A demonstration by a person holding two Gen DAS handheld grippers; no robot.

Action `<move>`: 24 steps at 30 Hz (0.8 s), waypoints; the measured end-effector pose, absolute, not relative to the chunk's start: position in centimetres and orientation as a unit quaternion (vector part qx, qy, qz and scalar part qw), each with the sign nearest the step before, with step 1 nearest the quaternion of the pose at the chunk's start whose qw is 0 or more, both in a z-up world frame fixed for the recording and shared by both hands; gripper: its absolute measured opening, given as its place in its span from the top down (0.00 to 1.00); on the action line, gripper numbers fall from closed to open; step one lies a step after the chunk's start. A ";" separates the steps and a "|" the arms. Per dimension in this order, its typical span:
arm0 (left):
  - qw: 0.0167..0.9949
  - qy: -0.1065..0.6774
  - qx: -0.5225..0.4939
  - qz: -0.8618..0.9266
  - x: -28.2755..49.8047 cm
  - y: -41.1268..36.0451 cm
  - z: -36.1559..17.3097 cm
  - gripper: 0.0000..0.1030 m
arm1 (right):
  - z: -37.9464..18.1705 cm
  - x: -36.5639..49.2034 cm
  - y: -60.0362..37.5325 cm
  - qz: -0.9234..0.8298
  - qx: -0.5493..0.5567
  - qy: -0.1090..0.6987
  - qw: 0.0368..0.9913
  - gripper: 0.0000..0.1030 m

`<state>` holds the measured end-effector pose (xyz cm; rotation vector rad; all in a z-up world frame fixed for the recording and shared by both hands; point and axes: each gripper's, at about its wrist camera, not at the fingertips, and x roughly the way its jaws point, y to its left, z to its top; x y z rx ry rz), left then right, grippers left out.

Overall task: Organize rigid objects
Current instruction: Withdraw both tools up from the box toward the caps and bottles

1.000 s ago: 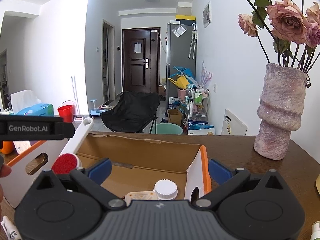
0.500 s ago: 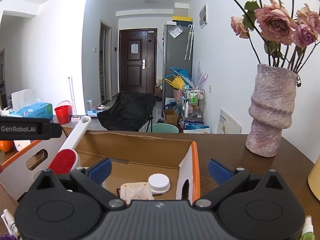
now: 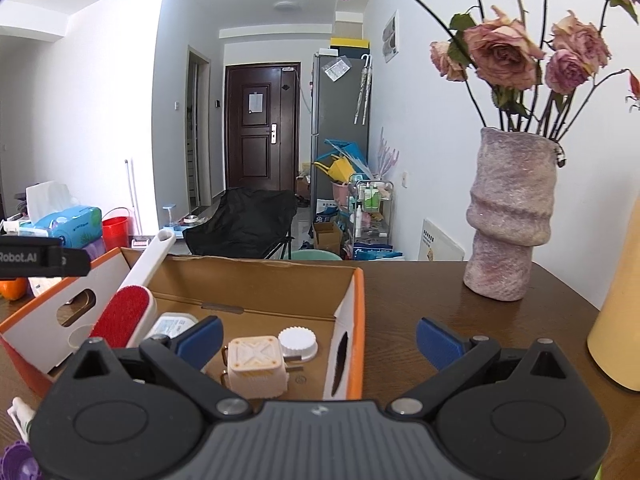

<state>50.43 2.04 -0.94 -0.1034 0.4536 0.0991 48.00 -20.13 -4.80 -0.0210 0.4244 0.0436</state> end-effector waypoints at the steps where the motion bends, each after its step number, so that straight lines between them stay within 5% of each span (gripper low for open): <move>1: 0.972 0.225 -0.052 0.049 50.1 2.1 -1.0 0.00 | -4.8 47.7 -20.3 0.021 -0.010 0.210 0.978 0.00; 24: 0.970 0.227 -0.057 0.059 42.7 2.8 -1.4 0.00 | -5.0 39.8 -23.8 -0.016 0.020 0.184 0.983 0.00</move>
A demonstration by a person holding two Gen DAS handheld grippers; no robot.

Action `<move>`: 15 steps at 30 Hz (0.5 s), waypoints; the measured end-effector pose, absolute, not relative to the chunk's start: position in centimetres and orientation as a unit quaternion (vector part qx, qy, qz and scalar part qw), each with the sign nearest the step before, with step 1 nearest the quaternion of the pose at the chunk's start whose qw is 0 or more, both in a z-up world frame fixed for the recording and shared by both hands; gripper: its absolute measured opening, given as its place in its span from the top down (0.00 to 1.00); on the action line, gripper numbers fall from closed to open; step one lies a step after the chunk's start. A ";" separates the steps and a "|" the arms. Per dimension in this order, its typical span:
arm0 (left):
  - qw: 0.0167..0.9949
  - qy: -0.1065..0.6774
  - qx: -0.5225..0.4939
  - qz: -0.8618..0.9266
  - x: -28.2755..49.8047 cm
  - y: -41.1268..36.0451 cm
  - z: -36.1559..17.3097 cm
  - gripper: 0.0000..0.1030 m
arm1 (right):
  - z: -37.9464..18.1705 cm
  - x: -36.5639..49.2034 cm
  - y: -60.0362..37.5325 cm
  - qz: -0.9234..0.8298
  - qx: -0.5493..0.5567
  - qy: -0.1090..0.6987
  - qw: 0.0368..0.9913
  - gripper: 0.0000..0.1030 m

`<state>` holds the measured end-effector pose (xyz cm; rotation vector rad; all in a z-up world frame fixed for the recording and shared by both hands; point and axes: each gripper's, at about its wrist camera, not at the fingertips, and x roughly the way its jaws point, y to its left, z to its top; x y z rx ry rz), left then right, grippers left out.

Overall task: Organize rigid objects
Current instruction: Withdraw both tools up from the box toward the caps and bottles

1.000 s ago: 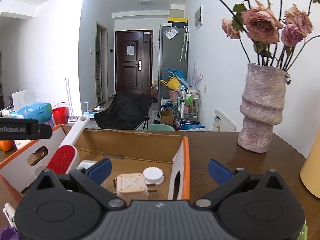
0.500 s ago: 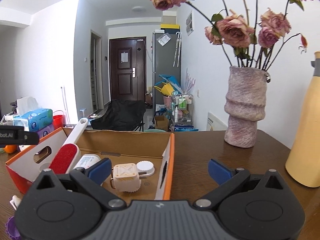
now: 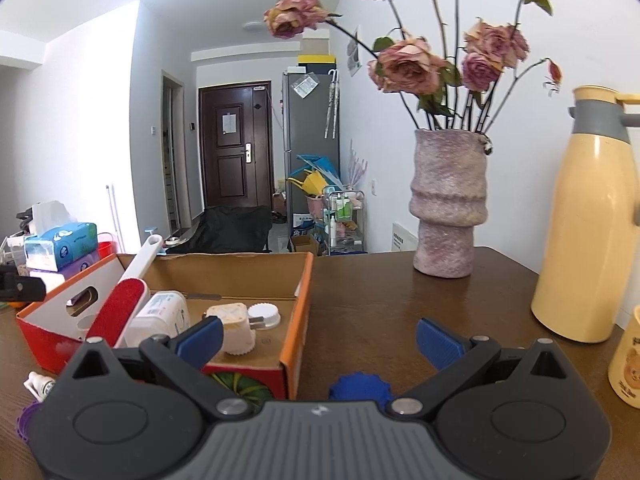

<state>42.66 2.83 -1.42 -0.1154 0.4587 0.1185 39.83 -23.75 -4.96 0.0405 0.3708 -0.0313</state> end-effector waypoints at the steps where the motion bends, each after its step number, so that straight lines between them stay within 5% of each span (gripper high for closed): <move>1: 0.970 0.228 -0.057 0.059 42.4 2.8 -1.5 0.00 | -5.0 39.5 -23.9 -0.017 0.021 0.184 0.983 0.00; 15: 0.970 0.231 -0.052 0.059 38.3 2.4 -2.8 0.00 | -6.0 35.3 -26.1 -0.034 0.032 0.177 0.983 0.00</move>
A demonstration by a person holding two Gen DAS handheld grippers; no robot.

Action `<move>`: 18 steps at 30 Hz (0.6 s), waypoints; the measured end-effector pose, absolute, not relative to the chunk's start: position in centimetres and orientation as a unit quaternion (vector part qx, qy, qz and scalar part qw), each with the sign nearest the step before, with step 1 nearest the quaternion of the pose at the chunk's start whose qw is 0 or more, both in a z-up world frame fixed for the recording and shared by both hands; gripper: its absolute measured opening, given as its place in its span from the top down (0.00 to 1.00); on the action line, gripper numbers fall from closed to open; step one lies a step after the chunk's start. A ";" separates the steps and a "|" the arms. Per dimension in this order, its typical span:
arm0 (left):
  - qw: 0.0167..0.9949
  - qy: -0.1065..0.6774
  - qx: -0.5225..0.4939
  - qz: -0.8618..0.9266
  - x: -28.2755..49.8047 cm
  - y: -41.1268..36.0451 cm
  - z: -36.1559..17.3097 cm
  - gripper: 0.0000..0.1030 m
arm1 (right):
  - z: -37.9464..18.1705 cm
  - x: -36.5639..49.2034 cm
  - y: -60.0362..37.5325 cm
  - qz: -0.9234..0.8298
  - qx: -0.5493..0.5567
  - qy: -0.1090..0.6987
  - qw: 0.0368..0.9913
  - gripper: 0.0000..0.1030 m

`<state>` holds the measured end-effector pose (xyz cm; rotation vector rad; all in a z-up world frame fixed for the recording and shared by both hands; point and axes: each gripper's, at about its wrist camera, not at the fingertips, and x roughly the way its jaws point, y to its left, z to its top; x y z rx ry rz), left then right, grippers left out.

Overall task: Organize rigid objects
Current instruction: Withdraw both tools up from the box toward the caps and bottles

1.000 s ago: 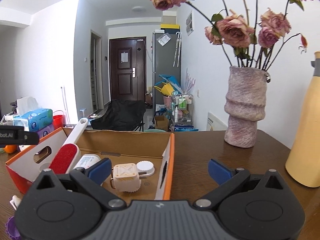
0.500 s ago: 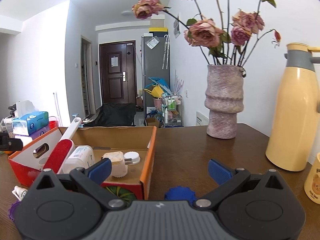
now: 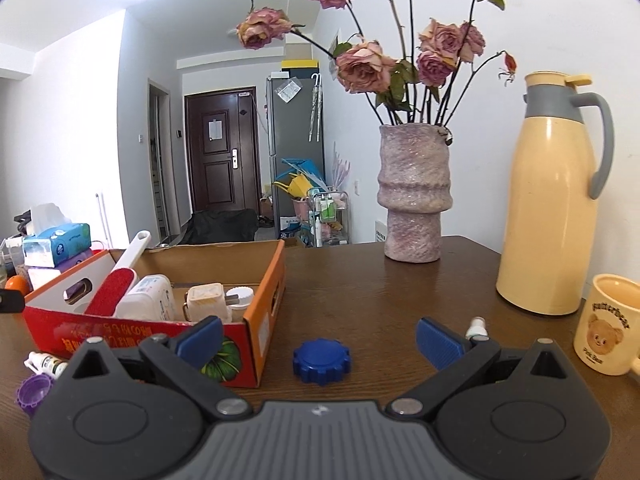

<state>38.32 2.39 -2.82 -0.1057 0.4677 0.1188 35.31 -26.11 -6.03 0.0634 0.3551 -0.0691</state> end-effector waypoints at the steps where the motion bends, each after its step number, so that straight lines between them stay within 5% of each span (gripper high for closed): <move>1: 0.970 0.232 -0.053 0.058 38.0 2.4 -2.9 0.00 | -6.1 35.1 -26.3 -0.036 0.032 0.177 0.983 0.00; 18: 0.962 0.263 -0.048 0.047 35.1 2.9 -5.1 0.00 | -7.8 31.9 -29.9 -0.051 0.045 0.213 0.975 0.00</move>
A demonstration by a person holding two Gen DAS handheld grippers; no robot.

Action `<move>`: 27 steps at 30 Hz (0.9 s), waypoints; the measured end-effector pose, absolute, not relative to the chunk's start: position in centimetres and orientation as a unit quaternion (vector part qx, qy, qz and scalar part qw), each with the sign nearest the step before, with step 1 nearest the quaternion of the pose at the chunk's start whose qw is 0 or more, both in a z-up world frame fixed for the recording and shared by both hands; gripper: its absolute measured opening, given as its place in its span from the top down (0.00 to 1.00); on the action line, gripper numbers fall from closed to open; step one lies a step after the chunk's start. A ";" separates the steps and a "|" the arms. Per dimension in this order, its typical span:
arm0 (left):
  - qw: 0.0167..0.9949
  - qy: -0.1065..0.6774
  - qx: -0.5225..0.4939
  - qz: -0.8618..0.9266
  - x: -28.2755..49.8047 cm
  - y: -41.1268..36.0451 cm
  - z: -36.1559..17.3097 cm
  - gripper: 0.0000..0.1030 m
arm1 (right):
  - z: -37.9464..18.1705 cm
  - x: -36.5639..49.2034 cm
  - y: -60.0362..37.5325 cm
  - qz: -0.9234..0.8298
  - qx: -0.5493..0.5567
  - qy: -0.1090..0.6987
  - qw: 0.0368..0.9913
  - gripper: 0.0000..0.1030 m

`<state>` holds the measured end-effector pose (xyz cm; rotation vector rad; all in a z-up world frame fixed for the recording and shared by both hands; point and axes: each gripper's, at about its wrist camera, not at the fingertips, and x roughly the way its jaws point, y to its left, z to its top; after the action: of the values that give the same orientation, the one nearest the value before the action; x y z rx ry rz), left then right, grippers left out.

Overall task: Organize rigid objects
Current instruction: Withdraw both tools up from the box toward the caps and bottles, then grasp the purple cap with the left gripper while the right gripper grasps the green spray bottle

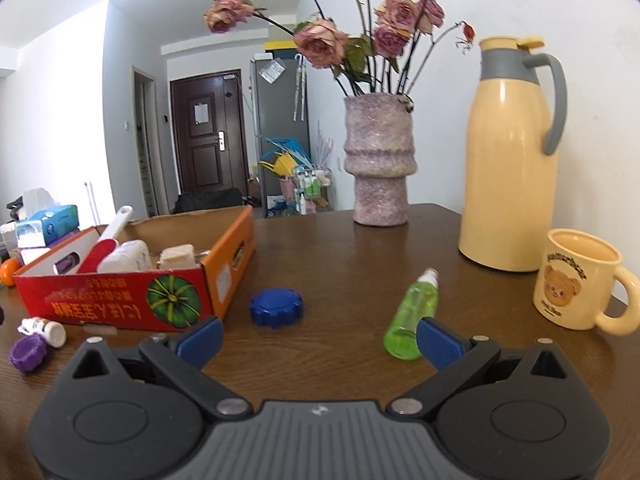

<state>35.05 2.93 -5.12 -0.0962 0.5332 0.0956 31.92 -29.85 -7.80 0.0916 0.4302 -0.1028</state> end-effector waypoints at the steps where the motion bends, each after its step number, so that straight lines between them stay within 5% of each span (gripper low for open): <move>1: 0.962 0.266 -0.047 0.047 35.0 3.0 -5.2 0.00 | -7.9 31.8 -30.1 -0.052 0.046 0.215 0.974 0.00; 27: 0.934 0.347 -0.048 0.063 38.2 3.5 -9.0 0.00 | -9.9 34.4 -35.1 -0.100 0.015 0.276 0.956 0.00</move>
<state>38.23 3.46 -9.04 -0.0976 0.7098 0.1286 34.37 -35.15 -9.87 0.0314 0.5602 -0.2040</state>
